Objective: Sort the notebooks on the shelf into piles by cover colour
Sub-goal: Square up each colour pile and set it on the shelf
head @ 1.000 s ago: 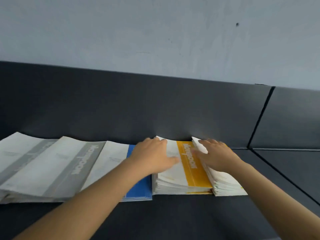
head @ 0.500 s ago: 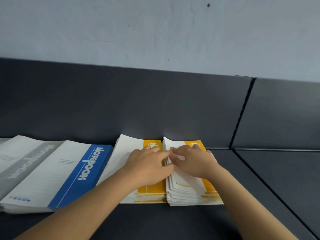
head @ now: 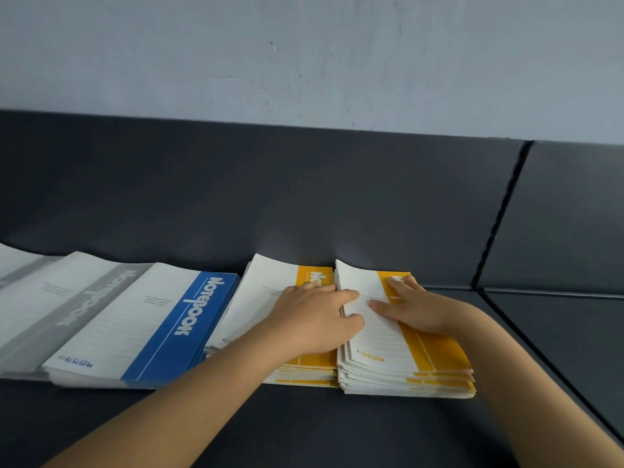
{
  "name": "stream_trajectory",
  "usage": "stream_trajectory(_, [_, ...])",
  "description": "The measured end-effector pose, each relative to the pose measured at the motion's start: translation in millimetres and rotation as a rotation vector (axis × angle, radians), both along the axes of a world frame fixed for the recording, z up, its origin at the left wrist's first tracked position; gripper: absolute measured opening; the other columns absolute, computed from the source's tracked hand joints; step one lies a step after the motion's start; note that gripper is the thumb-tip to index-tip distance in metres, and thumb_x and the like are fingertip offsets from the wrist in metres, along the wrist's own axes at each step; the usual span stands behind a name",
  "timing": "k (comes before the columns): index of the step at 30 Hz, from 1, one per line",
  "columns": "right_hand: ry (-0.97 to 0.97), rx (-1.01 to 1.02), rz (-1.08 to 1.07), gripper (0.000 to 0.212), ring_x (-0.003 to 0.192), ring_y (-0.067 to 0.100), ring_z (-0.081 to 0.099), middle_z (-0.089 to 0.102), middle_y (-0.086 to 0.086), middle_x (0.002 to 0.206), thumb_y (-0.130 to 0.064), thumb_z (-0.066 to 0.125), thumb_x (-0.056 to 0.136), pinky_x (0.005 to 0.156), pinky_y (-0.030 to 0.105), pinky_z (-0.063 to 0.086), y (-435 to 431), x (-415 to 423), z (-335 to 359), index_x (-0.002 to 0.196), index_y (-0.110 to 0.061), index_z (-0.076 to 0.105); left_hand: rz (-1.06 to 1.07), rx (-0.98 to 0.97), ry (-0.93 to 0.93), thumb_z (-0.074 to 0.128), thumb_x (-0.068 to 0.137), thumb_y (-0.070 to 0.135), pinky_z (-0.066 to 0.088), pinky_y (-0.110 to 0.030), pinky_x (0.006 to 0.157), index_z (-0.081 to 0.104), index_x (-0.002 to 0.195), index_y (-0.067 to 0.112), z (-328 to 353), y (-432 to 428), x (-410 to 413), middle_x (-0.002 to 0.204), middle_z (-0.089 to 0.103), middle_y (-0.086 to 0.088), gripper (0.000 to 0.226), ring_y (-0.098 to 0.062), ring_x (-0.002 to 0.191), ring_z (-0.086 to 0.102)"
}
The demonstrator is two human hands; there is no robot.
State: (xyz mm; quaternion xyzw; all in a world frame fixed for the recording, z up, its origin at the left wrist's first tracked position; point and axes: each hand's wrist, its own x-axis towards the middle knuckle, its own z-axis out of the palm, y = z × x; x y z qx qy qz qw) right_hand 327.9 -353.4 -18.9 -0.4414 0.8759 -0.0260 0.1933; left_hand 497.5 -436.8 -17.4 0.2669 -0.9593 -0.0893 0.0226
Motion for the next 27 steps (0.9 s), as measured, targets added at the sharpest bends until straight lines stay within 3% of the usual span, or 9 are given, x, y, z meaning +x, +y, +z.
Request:
stream_trajectory(3, [0.036,0.017,0.028,0.084,0.147,0.031,0.003,-0.013,-0.001,0.16,-0.072,0.026,0.087,0.116,0.049,0.016,0,-3,0,0.152,-0.028,-0.004,0.017,-0.01,0.077,0.039,0.096,0.039,0.023,-0.04,0.113,0.04,0.145,0.032,2,8,-11,0.151,0.04,0.005,0.049,-0.022,0.142,0.026])
stream_trajectory(7, [0.031,-0.058,0.058,0.084,0.145,0.031,-0.015,-0.015,0.004,0.16,-0.07,0.026,0.089,0.117,0.049,0.003,4,-5,-6,0.153,-0.025,-0.004,-0.018,0.194,0.255,0.05,0.094,0.022,0.027,-0.032,0.111,0.045,0.143,0.032,-5,15,-20,0.151,0.038,0.005,0.049,-0.018,0.141,0.028])
stream_trajectory(9, [0.021,-0.077,0.074,0.081,0.145,0.031,-0.015,-0.014,0.006,0.16,-0.068,0.027,0.091,0.117,0.048,0.0,5,-3,-4,0.153,-0.024,-0.001,-0.016,0.37,0.361,0.062,0.089,0.019,0.034,-0.024,0.103,0.046,0.141,0.031,-6,17,-23,0.148,0.04,0.008,0.056,-0.013,0.138,0.033])
stream_trajectory(12, [0.016,-0.061,0.076,0.079,0.146,0.029,-0.012,-0.012,0.006,0.16,-0.065,0.027,0.092,0.116,0.048,-0.004,3,-2,-2,0.153,-0.022,0.0,0.049,0.344,0.41,0.07,0.086,0.022,0.028,-0.028,0.111,0.038,0.144,0.029,-8,16,-24,0.158,0.019,0.007,0.067,-0.014,0.146,0.017])
stream_trajectory(17, [0.079,-0.014,0.086,0.079,0.147,0.029,-0.009,-0.007,0.004,0.16,-0.068,0.021,0.091,0.112,0.056,-0.015,0,-2,-4,0.153,-0.024,0.002,0.177,0.663,0.754,0.079,0.077,0.013,0.037,-0.035,0.112,0.058,0.123,0.03,-7,3,-23,0.148,0.034,0.012,0.053,-0.011,0.14,0.032])
stream_trajectory(19, [0.091,-0.012,0.087,0.079,0.147,0.029,-0.009,-0.007,0.004,0.161,-0.069,0.021,0.09,0.111,0.055,-0.016,-1,1,-4,0.153,-0.025,0.002,0.221,0.693,0.768,0.079,0.077,0.012,0.044,-0.036,0.105,0.054,0.126,0.032,-6,-1,-23,0.146,0.038,0.009,0.058,-0.012,0.134,0.039])
stream_trajectory(22, [0.107,-0.012,0.094,0.079,0.147,0.029,-0.008,-0.006,0.004,0.161,-0.069,0.019,0.09,0.11,0.055,-0.019,0,5,-4,0.153,-0.025,0.001,0.265,0.832,0.825,0.077,0.079,0.006,0.046,-0.024,0.089,0.052,0.131,0.029,-5,-5,-23,0.141,0.048,0.004,0.062,-0.012,0.128,0.048])
stream_trajectory(25, [0.106,-0.016,0.125,0.076,0.148,0.028,-0.004,-0.004,0.004,0.161,-0.067,0.017,0.091,0.11,0.056,-0.019,0,10,-2,0.153,-0.026,0.003,0.321,0.841,0.883,0.075,0.08,0.003,0.049,-0.02,0.066,0.052,0.13,0.028,-4,-9,-21,0.131,0.052,0.006,0.06,-0.005,0.104,0.057])
stream_trajectory(27, [0.104,-0.017,0.138,0.076,0.148,0.028,-0.004,-0.004,0.003,0.161,-0.068,0.016,0.091,0.11,0.055,-0.018,1,12,-3,0.153,-0.026,0.003,0.326,0.899,0.922,0.073,0.079,-0.004,0.047,-0.017,0.065,0.051,0.131,0.024,-3,-12,-20,0.129,0.052,0.006,0.063,-0.007,0.111,0.054])
